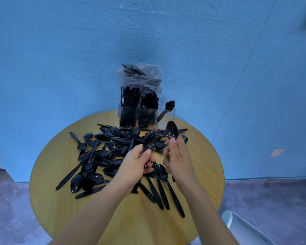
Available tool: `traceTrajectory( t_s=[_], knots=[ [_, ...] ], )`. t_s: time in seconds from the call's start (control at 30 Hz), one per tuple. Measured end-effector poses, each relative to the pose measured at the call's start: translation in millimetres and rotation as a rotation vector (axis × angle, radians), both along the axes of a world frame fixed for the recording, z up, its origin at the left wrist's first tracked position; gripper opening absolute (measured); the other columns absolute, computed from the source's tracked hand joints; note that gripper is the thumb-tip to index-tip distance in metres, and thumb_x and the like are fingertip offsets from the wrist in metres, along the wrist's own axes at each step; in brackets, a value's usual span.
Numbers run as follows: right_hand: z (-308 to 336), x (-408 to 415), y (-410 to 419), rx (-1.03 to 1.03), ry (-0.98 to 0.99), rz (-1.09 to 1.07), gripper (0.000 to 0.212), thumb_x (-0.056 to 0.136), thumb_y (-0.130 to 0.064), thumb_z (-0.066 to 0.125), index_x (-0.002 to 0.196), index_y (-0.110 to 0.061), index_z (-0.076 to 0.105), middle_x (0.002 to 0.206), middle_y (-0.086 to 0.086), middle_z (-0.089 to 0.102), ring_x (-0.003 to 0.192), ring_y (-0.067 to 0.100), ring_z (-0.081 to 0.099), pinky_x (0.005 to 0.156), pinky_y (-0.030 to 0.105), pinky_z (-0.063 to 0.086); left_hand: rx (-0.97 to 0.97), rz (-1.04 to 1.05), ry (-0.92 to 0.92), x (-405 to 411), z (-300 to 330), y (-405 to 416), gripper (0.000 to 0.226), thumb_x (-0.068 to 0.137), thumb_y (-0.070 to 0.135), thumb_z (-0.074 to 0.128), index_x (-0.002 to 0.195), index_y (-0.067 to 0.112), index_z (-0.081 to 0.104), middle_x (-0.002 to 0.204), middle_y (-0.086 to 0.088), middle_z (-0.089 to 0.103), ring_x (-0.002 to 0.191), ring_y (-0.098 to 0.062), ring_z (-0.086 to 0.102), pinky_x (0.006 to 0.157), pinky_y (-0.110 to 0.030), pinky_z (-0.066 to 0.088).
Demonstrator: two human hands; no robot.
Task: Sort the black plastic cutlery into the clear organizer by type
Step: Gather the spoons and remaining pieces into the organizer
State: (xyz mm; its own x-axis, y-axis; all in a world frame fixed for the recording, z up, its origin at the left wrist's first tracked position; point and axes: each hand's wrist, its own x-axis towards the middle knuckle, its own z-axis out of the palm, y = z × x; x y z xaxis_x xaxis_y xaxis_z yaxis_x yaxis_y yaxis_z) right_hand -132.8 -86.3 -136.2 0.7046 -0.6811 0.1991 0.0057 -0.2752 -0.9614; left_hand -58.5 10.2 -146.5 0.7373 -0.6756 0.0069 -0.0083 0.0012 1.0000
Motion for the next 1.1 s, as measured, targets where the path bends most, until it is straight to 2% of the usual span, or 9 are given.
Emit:
traceTrajectory(
  t_s=[0.2,0.37,0.53,0.63,0.73,0.8,0.9,0.97,1.1],
  knots=[
    [-5,1,20,0.097,0.055,-0.015,0.028,0.096,-0.016,0.049,0.08,-0.005,0.069,0.074,0.005,0.068,0.07,0.013,0.059,0.068,0.03,0.046,-0.07,0.019,0.106,-10,-4,6,0.017,0.1,0.013,0.042,0.101,0.012,0.059,0.086,-0.005,0.062,0.079,-0.012,0.058,0.072,-0.025,0.054],
    [-11,1,29,0.215,-0.002,-0.094,0.005,0.089,-0.011,0.062,0.093,-0.014,0.063,0.071,0.003,0.066,0.069,0.012,0.066,0.064,0.027,0.052,-0.141,-0.01,0.166,-16,-6,13,0.02,0.099,0.013,0.044,0.113,0.011,0.058,0.109,-0.009,0.068,0.103,-0.019,0.066,0.086,-0.038,0.055],
    [-15,2,34,0.212,-0.016,-0.146,0.011,0.091,-0.021,0.059,0.084,-0.013,0.06,0.067,0.005,0.061,0.062,0.021,0.059,0.064,0.041,0.054,-0.156,-0.059,0.134,-20,-9,18,0.019,0.1,0.016,0.042,0.109,0.012,0.059,0.094,-0.003,0.071,0.087,-0.016,0.069,0.071,-0.029,0.055],
    [-14,0,33,0.164,0.006,-0.136,0.019,0.095,-0.02,0.054,0.082,-0.008,0.06,0.054,0.0,0.054,0.046,0.01,0.05,0.047,0.027,0.046,-0.131,-0.066,0.095,-20,-10,20,0.02,0.101,0.019,0.041,0.108,0.015,0.059,0.072,0.001,0.059,0.07,-0.015,0.059,0.07,-0.031,0.053],
    [-11,0,33,0.15,0.004,-0.125,0.007,0.092,-0.015,0.059,0.088,-0.009,0.058,0.06,0.002,0.058,0.041,0.008,0.051,0.043,0.022,0.044,-0.109,-0.105,0.058,-22,-9,20,0.024,0.102,0.021,0.035,0.111,0.018,0.058,0.068,0.003,0.052,0.067,-0.01,0.054,0.071,-0.028,0.053],
    [-10,0,33,0.143,-0.006,-0.116,0.007,0.09,-0.012,0.062,0.092,-0.015,0.056,0.073,0.002,0.058,0.044,0.009,0.052,0.044,0.026,0.047,-0.052,-0.086,0.006,-23,-9,19,0.026,0.103,0.022,0.033,0.109,0.022,0.058,0.07,0.006,0.054,0.064,-0.004,0.054,0.062,-0.02,0.049],
    [-11,0,31,0.073,0.03,-0.103,0.013,0.087,-0.01,0.064,0.087,-0.022,0.06,0.079,0.0,0.059,0.054,0.017,0.061,0.046,0.031,0.052,-0.017,-0.067,0.0,-25,-14,21,0.025,0.103,0.021,0.033,0.101,0.019,0.058,0.074,0.008,0.059,0.061,-0.003,0.053,0.057,-0.021,0.043],
    [-11,-1,29,0.046,0.057,-0.091,0.014,0.085,-0.01,0.066,0.084,-0.024,0.063,0.079,-0.002,0.061,0.067,0.02,0.067,0.06,0.036,0.056,-0.005,-0.073,-0.016,-26,-18,23,0.024,0.103,0.018,0.034,0.097,0.014,0.057,0.066,0.011,0.057,0.057,-0.004,0.048,0.055,-0.021,0.041],
    [-19,-10,16,-0.065,0.199,-0.087,0.017,0.086,-0.021,0.067,0.102,-0.025,0.063,0.085,-0.009,0.061,0.081,0.009,0.058,0.073,0.024,0.045,0.015,0.028,-0.006,-21,-28,29,0.028,0.102,0.015,0.034,0.086,0.006,0.056,0.058,0.006,0.048,0.052,-0.006,0.044,0.053,-0.021,0.04]
  ],
)
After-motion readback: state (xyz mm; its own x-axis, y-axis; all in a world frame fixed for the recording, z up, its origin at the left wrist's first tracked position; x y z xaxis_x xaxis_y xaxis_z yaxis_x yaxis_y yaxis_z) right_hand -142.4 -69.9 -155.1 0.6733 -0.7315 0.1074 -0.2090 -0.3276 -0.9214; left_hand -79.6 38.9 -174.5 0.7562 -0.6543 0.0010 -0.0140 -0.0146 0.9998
